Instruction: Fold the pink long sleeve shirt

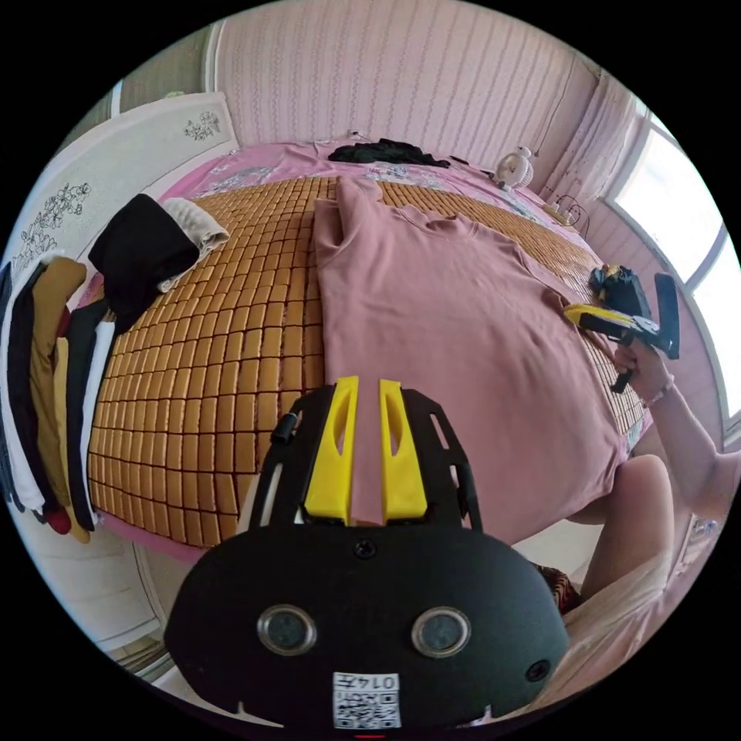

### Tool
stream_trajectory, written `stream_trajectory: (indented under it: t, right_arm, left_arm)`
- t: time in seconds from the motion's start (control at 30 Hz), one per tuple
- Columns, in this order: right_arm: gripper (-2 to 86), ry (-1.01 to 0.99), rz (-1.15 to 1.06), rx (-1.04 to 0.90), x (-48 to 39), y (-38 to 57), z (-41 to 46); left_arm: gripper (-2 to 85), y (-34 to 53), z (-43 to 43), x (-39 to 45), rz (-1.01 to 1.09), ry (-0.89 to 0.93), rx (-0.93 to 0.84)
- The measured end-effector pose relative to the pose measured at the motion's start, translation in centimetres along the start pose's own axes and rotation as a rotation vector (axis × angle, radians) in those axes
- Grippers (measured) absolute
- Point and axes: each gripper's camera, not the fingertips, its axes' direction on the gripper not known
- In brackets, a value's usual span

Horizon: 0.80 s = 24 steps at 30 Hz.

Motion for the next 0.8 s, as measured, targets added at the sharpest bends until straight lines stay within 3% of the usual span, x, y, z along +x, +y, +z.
stream_trajectory:
  t: [0.1, 0.2, 0.33, 0.5, 0.63, 0.73, 0.8]
  right_arm:
    - [9.4, 0.065, -0.111, -0.036, -5.0, -7.5, 2.2]
    - [9.9, -0.005, -0.198, -0.036, -9.5, -16.0, 4.2]
    - [10.0, 0.045, -0.320, -0.164, -16.4, -27.3, 10.2]
    - [8.6, 0.137, -0.292, -0.156, -22.8, -35.7, 17.7]
    - [9.2, 0.367, -0.183, -0.209, -24.0, -39.8, 22.5]
    - [8.6, 0.628, -0.195, -0.305, -24.3, -40.8, 25.5]
    - [6.2, 0.667, -0.228, -0.374, -24.4, -41.2, 26.8]
  left_arm:
    - [5.7, 0.9, 0.1, -2.8, 0.004, -0.011, 0.040]
    - [6.5, 1.1, 0.5, -5.0, 0.033, 0.011, 0.037]
    - [6.2, 2.3, 0.8, -7.3, 0.084, 0.041, 0.000]
    - [5.7, 3.8, -0.3, -9.7, 0.139, 0.059, 0.020]
    - [5.5, 4.8, -1.7, -12.9, 0.133, 0.117, 0.022]
    - [5.5, 5.8, -3.8, -16.3, 0.064, 0.130, 0.131]
    - [5.3, 6.6, -5.1, -19.1, -0.011, 0.182, 0.212]
